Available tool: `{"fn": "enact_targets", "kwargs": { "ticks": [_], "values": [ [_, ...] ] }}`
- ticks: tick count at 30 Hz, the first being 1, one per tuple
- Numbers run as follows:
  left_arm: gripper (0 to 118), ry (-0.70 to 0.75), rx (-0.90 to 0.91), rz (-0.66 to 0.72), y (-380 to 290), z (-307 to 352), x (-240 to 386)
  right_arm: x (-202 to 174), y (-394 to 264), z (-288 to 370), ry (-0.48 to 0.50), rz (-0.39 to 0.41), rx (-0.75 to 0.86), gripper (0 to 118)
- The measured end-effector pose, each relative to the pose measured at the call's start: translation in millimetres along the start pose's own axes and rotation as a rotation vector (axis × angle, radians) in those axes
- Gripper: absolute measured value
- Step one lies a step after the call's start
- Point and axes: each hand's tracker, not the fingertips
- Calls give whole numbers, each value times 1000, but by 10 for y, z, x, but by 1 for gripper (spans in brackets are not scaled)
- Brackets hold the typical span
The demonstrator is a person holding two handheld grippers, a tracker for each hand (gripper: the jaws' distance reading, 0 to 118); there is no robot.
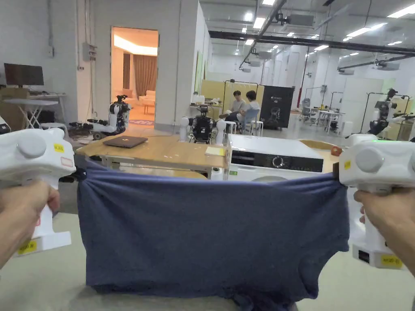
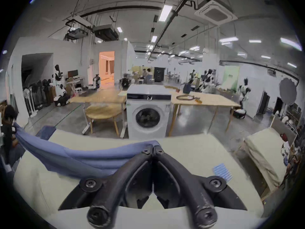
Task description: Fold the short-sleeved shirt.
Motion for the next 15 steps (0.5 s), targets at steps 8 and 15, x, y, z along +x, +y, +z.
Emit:
{"fn": "enact_targets", "kwargs": {
  "ticks": [8, 15],
  "values": [
    [0, 54, -215, 16, -2104, -328, -823, 31, -2621, -5, 60, 35, -245, 0],
    [0, 10, -322, -181, -3295, 744, -976, 518, -4098, 830, 123, 21, -346, 0]
  ]
}}
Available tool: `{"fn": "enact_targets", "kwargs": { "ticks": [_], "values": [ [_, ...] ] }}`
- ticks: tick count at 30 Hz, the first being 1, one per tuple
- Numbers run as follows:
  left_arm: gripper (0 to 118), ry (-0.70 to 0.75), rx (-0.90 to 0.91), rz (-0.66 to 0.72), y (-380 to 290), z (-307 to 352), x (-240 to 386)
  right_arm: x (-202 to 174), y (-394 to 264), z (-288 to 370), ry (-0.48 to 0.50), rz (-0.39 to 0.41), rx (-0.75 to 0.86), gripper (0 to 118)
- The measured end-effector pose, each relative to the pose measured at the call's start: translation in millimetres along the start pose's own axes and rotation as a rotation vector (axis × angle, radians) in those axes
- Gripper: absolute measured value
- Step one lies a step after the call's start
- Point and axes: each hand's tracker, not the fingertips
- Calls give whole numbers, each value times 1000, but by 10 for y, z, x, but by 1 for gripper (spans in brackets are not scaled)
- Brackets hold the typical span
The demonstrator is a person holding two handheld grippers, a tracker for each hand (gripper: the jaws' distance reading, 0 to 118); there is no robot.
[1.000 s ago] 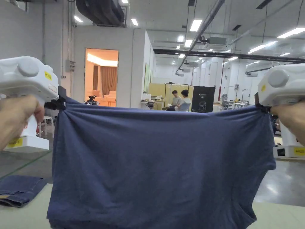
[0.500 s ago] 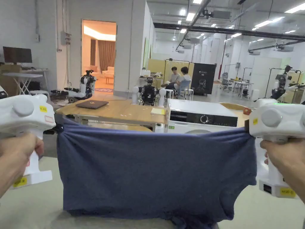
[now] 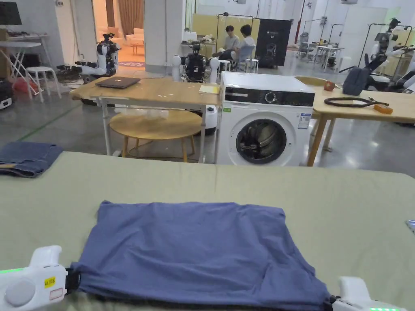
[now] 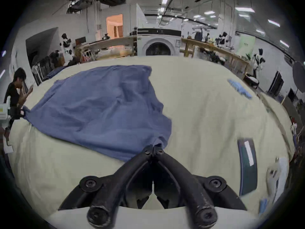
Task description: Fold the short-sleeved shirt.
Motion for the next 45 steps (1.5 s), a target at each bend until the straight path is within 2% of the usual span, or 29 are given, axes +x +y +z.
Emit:
{"fn": "enact_targets", "kwargs": {
  "ticks": [2, 6, 8, 11, 14, 19, 22, 23, 24, 25, 26, 27, 28, 30, 31, 32, 33, 34, 35, 36, 38, 40, 43, 44, 45],
  "values": [
    [0, -8, 5, -16, -275, 285, 22, 90, -269, 224, 39, -18, -5, 0],
    [0, -38, -19, -90, -820, 845, -10, 206, -738, 851, 68, 2, -22, 0],
    [0, -62, -50, -83, -999, 1004, -161, 247, -935, 1136, 100, 43, -24, 0],
    [0, -106, -113, -47, -1384, 1337, -372, 332, -1298, 1548, 138, 65, -47, 0],
    [0, -98, -134, -87, -1713, 1609, -500, 326, -1621, 1864, 156, 96, -86, 0],
    [0, -109, -203, -88, -2122, 1832, -593, 341, -2128, 2062, 169, 60, -157, 0],
    [0, -129, -201, 4, -2207, 1834, -722, 309, -2233, 2099, 183, 24, -166, 0],
    [4, -130, -196, 35, -2205, 1823, -757, 259, -2181, 2137, 185, 23, -164, 0],
    [33, -131, -190, 80, -2191, 1863, -694, 237, -2156, 2121, 183, 18, -164, 1],
    [70, -111, -199, 121, -2159, 1852, -714, 211, -2109, 2115, 170, 15, -163, 12],
    [98, -108, -212, 158, -2136, 1850, -718, 202, -2063, 2127, 165, 16, -158, 38],
    [101, -107, -222, 194, -2094, 1923, -647, 249, -1991, 2124, 147, 12, -140, 87],
    [101, -142, -191, 218, -2023, 2030, -541, 241, -1920, 2139, 125, -4, -131, 113],
    [101, -132, -156, 166, -1890, 2130, -406, 237, -1761, 2212, 134, -8, -136, 118],
    [101, -116, -131, 122, -1831, 2165, -315, 250, -1652, 2223, 142, -43, -104, 118],
    [96, -98, -116, 66, -1762, 2257, -130, 247, -1567, 2238, 146, -68, -92, 118],
    [70, -89, -106, 14, -1725, 2288, -6, 230, -1486, 2229, 146, -81, -100, 117],
    [34, -95, -97, -38, -1709, 2300, 84, 216, -1430, 2216, 142, -92, -110, 108],
    [0, -99, -88, -77, -1695, 2300, 183, 223, -1521, 2164, 140, -109, -162, 75],
    [0, -96, -92, -102, -1670, 2174, 82, 228, -1485, 2160, 169, -116, -190, 0],
    [0, -80, -96, -83, -1685, 2141, 173, 222, -1440, 2148, 154, -122, -158, 0],
    [0, -174, -137, -42, -1676, 2046, 60, 290, -1507, 2017, 152, -75, -187, 0],
    [0, -157, -150, -55, -1710, 2033, 122, 265, -1595, 2007, 118, -42, -158, 0],
    [0, -152, -154, -72, -1731, 2018, 78, 268, -1594, 1999, 78, -13, -154, 5],
    [0, -142, -156, -85, -1736, 2020, 80, 273, -1591, 1983, 49, 5, -160, 39]
  ]
}}
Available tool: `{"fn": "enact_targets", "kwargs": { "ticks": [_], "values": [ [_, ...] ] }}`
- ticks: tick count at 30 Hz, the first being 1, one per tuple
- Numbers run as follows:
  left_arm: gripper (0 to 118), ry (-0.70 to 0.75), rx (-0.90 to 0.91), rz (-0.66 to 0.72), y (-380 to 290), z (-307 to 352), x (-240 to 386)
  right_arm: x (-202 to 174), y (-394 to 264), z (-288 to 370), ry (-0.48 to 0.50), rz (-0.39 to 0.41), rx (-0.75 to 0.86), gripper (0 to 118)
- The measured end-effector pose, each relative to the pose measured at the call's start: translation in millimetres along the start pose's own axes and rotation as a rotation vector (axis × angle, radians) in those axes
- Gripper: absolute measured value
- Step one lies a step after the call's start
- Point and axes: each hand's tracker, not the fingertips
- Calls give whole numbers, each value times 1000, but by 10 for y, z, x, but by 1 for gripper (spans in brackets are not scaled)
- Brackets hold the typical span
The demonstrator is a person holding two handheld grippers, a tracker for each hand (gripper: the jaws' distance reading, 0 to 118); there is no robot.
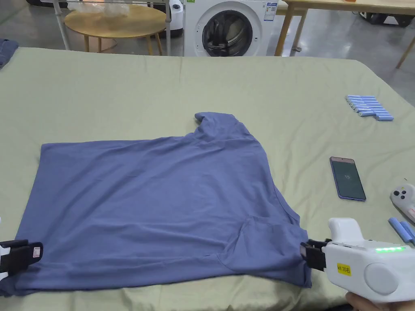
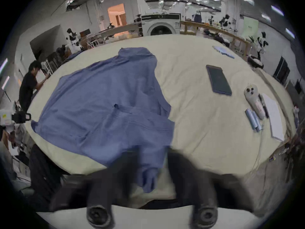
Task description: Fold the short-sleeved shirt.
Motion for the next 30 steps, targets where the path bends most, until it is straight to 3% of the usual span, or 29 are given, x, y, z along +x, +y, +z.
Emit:
{"fn": "enact_targets", "kwargs": {
  "ticks": [2, 5, 7, 8, 9, 10, 11, 12, 13, 14, 16, 17, 18, 19, 20, 24, 28, 29, 30],
  "values": [
    [0, -8, -7, 0, -6, -5, -29, -2, -121, -138, 24, 2, -46, 113],
    [0, -7, -19, 0, -24, -37, -77, -61, -283, -153, 53, 6, -88, 118],
    [0, 4, -19, -2, -53, -31, 16, -230, -450, -109, 16, 45, -112, 117],
    [0, 0, -26, 1, -56, -41, 1, -279, -529, -147, 6, 58, -120, 116],
    [0, -4, -28, 7, -63, -48, -5, -245, -503, -253, 8, 58, -133, 106],
    [0, -5, -28, 9, -72, -53, 8, -169, -425, -384, 18, 53, -160, 85],
    [0, -4, -31, 10, -82, -56, 30, -168, -455, -442, 31, 31, -191, 53],
    [0, -3, -32, 8, -87, -55, 30, -170, -500, -499, 26, 11, -198, 29],
    [0, -6, -30, 8, -92, -51, 28, -176, -533, -502, -20, 3, -178, 20],
    [0, -10, -29, 8, -97, -37, 41, -106, -461, -488, -4, -31, -167, 5],
    [0, -15, -26, 12, -107, 1, 50, -102, -438, -457, 43, -67, -137, 4],
    [13, -13, -26, 13, -96, 12, 28, -114, -428, -476, 18, -60, -151, 4],
    [57, 0, -30, 16, -78, 30, 0, -212, -324, -339, 20, -29, -158, 4],
    [92, 20, -14, 21, -69, 47, -43, -238, -313, -334, 22, -26, -163, 4],
    [108, 48, 4, 24, -86, 88, -89, -268, -301, -331, 22, -22, -176, 4],
    [109, 219, -91, 67, -195, 62, -258, -249, -259, -389, 44, -1, -192, 4],
    [108, 236, -187, 74, -388, -128, -374, -175, -308, -479, 47, -24, -197, 4],
    [103, 231, -186, 79, -415, -169, -382, -161, -297, -476, 47, -23, -197, 4],
    [83, 230, -188, 81, -435, -204, -386, -223, -319, -411, 33, -34, -191, 4]
  ]
}}
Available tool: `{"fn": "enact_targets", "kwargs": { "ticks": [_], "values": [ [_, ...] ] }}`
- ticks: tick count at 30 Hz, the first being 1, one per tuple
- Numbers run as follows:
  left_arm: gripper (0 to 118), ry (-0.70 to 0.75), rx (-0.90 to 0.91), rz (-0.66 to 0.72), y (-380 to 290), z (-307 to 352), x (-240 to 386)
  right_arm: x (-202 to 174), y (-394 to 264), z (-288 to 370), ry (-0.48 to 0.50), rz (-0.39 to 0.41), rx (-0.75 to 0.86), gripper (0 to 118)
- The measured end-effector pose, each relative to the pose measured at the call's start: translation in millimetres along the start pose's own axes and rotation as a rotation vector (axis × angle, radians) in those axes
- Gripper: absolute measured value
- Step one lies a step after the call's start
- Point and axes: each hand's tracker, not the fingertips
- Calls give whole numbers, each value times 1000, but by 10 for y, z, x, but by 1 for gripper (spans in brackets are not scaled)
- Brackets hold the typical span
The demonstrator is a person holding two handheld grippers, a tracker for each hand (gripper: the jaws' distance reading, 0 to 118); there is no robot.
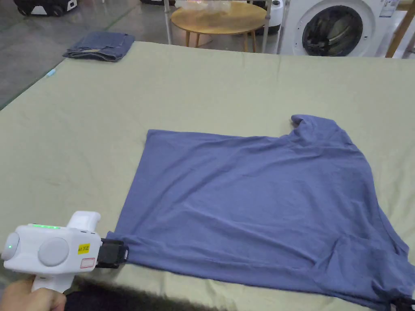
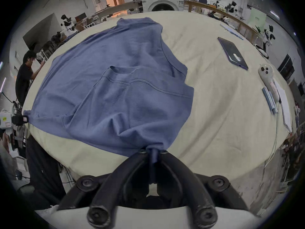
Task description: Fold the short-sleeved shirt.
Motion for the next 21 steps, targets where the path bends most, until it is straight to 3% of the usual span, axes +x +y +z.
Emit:
{"fn": "enact_targets", "kwargs": {
  "ticks": [1, 3, 4, 5, 8, 11, 14, 18, 21],
  "values": [
    [56, -1, 2, 5, -39, -17, 46, 1, -4, 14, 1, 1, 0, 4],
    [20, -28, 38, 27, -51, -25, 70, 10, -12, 40, 5, -6, 0, 4],
    [6, -87, 18, 33, -15, -48, 83, 65, 12, -12, 7, -15, -4, 4],
    [1, -77, 12, 39, 16, -62, 100, 68, 15, -1, 6, -13, -6, 4],
    [1, -42, -6, -6, 70, -5, 224, 40, 68, 186, 24, -31, 7, 4],
    [1, -169, -9, 62, 195, 136, 189, 51, 258, 396, 71, -35, 20, 4],
    [1, -146, -2, 49, 471, 204, 216, 44, 570, 586, 89, -44, 23, 4],
    [1, -156, 37, 46, 958, 167, 125, 48, 1204, 469, 116, -41, 13, 4],
    [1, -121, 35, 85, 1305, -75, 90, 44, 1620, 136, 69, -16, -27, 4]
  ]
}}
